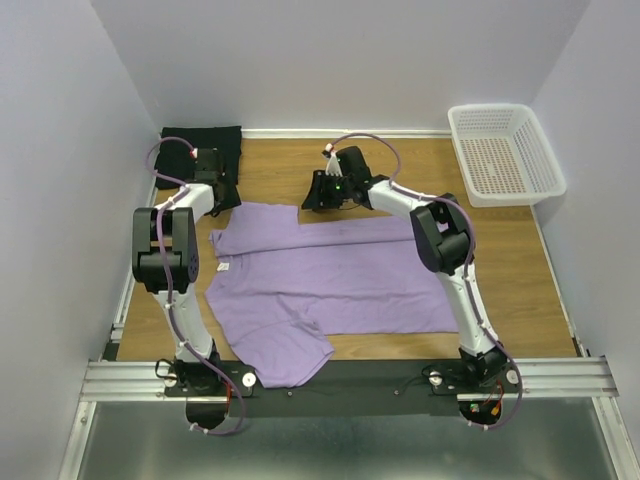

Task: Fold and stack the t-shirts
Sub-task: Fold the tshirt

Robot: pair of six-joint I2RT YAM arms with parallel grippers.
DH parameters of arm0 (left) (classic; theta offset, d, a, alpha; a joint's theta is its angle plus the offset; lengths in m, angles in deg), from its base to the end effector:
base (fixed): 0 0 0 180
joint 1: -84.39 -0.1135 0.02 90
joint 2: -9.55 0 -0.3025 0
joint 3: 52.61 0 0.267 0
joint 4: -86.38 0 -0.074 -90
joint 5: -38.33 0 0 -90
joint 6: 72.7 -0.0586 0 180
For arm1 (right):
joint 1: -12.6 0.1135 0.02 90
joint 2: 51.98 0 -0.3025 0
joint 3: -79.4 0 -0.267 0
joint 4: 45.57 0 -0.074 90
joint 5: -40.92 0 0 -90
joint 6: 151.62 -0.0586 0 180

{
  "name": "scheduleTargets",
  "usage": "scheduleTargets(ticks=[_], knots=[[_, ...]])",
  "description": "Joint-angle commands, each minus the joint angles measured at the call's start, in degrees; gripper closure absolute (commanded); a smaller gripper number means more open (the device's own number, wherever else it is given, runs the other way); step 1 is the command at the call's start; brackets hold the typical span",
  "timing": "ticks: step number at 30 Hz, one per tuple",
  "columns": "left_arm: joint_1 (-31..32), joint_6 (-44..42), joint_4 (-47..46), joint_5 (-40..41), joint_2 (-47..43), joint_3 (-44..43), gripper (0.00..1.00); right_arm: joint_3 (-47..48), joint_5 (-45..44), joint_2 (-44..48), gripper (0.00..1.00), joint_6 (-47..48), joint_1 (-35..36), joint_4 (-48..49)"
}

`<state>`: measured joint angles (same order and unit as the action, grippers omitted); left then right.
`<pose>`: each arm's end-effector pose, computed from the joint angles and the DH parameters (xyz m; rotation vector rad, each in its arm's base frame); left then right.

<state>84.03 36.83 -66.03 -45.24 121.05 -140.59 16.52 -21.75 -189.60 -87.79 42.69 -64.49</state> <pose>0.4587 0.0094 0.1855 -0.4719 2.4093 -0.0083 0.4978 0.3195 0.1438 -0.3536 2.3625 1.0375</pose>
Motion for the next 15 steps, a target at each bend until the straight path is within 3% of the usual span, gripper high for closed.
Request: scheduleTargets(ticks=[1,15], knots=[[1.8,-0.6,-0.1,-2.0,2.2,-1.9,0.34,3.3,1.8,-4.6,0.49,-2.7,1.4,1.3],[2.1,-0.8,0.1,-1.8,5.2,-2.3,0.36,7.1,2.0,-10.2,0.61,-4.2,3.9,1.5]])
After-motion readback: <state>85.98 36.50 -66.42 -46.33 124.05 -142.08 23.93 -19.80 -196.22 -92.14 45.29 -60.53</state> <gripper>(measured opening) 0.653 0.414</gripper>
